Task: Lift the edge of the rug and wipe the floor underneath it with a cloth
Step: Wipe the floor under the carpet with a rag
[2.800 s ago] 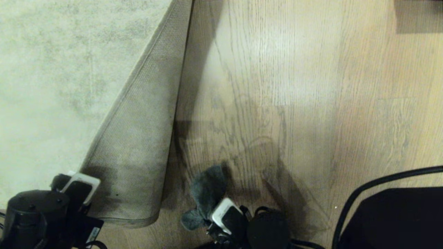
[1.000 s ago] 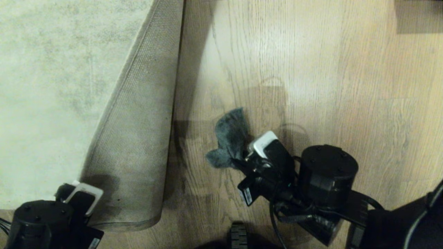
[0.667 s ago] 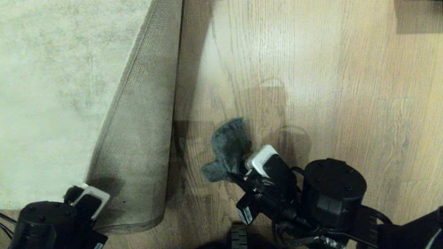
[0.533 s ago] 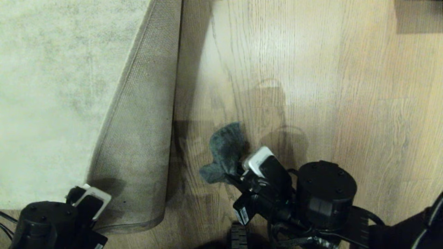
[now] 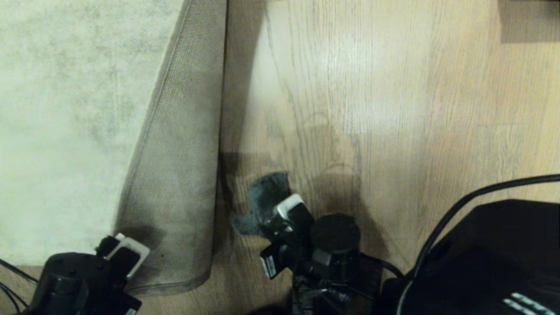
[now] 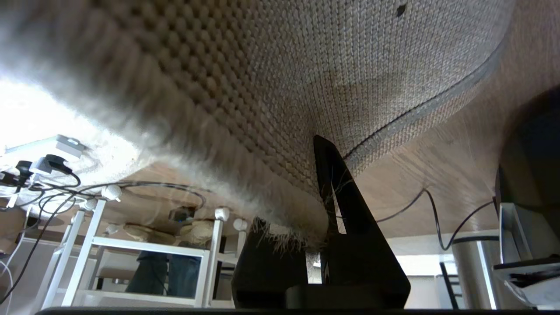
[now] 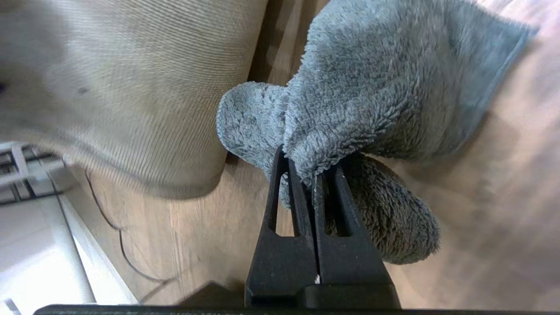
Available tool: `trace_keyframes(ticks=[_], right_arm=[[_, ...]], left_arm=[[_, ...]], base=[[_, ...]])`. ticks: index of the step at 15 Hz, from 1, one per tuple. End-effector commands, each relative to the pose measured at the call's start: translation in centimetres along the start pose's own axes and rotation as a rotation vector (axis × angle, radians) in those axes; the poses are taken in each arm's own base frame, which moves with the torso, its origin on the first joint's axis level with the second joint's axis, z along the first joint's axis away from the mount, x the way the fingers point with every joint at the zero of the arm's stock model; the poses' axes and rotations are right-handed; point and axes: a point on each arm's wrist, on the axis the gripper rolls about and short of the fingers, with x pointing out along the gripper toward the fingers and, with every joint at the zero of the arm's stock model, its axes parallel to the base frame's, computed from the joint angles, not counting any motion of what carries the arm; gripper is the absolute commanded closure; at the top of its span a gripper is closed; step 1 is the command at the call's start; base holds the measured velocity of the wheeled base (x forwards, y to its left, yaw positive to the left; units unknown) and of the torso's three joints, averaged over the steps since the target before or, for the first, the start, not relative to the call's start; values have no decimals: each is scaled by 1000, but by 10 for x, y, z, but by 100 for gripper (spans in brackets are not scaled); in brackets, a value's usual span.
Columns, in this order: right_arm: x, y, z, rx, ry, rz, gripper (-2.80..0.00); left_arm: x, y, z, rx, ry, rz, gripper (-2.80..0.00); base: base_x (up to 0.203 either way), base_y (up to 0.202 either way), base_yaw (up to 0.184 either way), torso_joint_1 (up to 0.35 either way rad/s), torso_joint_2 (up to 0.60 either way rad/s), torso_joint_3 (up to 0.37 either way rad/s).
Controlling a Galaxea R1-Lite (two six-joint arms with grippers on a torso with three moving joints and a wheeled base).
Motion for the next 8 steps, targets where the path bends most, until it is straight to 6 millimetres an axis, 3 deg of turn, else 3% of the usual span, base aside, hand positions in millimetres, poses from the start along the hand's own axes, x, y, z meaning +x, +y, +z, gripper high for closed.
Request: trace_keyframes(ticks=[1,4,8], right_arm=[[29,-2,-35,12,34,-23,0],[55,-29,-41,37,-23,-94,0],[83,-77,-22,17,-163,-208,0]], left_arm=[[5,-4,-1,5,35,-4,0],[9,-7,-1,-6,58,-10,0],[15,-14,3,-50,54,-17,0]], base=[[0,0,0,0,0,0],[0,0,0,0,0,0],[0,0,0,0,0,0]])
